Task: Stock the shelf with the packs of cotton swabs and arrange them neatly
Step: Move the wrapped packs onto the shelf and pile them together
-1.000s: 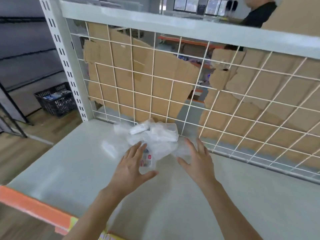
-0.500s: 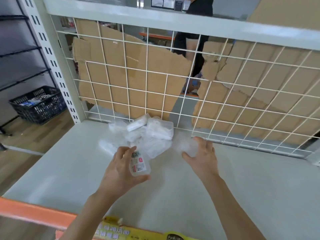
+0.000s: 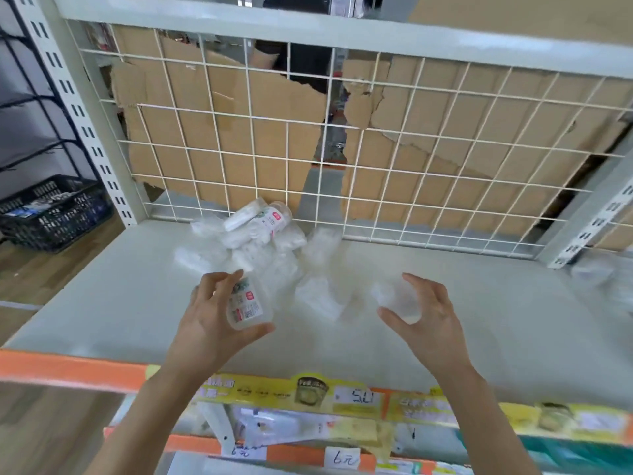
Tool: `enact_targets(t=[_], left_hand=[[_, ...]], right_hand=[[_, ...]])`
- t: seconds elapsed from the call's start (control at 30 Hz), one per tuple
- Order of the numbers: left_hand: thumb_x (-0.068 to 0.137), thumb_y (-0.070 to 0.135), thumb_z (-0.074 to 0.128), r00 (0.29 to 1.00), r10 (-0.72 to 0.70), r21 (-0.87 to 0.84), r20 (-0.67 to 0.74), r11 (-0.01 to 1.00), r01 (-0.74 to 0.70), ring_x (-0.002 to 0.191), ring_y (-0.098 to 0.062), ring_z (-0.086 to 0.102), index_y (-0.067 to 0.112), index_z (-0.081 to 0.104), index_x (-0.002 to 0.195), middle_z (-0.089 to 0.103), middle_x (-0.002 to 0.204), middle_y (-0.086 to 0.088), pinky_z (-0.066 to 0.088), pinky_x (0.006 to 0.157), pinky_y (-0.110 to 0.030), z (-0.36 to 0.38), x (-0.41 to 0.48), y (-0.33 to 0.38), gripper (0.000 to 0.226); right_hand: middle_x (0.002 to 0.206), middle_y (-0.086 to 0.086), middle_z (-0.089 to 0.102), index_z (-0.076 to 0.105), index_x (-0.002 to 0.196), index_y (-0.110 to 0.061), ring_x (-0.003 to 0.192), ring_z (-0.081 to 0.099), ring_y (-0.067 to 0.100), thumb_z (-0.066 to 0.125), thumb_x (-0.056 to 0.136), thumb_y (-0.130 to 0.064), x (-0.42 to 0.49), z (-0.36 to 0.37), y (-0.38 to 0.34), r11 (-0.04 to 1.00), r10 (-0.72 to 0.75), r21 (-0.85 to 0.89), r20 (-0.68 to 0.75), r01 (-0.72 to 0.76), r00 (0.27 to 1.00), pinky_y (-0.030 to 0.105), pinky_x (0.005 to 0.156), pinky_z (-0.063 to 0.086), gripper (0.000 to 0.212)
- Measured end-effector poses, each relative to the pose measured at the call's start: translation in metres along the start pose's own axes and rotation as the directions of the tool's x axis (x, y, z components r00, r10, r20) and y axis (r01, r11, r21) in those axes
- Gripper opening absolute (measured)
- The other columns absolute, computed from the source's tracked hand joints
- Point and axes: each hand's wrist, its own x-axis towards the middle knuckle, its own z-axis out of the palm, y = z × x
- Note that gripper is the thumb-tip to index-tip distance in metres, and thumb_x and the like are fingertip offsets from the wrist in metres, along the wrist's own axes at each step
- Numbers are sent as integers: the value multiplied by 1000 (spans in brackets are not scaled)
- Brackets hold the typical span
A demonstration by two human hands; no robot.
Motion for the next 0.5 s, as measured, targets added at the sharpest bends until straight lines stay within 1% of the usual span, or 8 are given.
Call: enact_targets(t=[0.13,0.23,0.3,0.4,0.47,0.5], left_hand=[[46,75,54,999,41,-25,36,999,-40,111,-26,50,13,52,132,48,121,-4,45,89,-39,8,-23,31,106],[50,72,57,986,138,-45,96,990,-134,104,-27,52,10,53,130,49,117,-3,47,85,-38,22,-44,59,101],[51,71,58,973,192,-58,127,981,-186,100,-28,53,7,54,128,48,115,-4,48,86,-40,33,-57,78,100],[50,73,57,955,249,-74,164,968,-240,101,-28,52,8,54,128,48,115,-4,46,89,-40,51,-78,111,102],[47,74,55,943,267,-90,198,963,-254,106,-24,50,12,52,130,45,117,1,43,91,-35,62,-93,136,105],[46,75,54,936,276,-109,218,960,-258,107,-22,49,14,51,131,43,116,4,41,91,-32,67,-100,147,105]], right_hand=[[125,4,49,55,126,-21,112,53,27,82,68,-32,-35,-37,23,1000,-7,19,-78,9,997,35,83,45,64],[122,7,51,57,123,-18,107,55,29,81,68,-38,-68,-71,49,1000,-19,-1,-98,19,995,32,79,45,63],[122,8,52,58,122,-17,107,56,29,80,67,-43,-93,-96,68,1000,21,-12,-124,-23,992,31,77,45,65],[122,9,53,59,121,-15,110,55,30,66,63,-55,-132,-134,95,995,94,-13,-182,-98,979,31,77,44,71],[123,8,52,58,121,-14,109,54,30,57,62,-63,-158,-157,113,990,137,-6,-210,-141,968,32,79,44,77],[123,8,52,58,122,-14,109,54,30,55,62,-63,-171,-167,121,987,157,-3,-227,-161,961,31,79,43,77]])
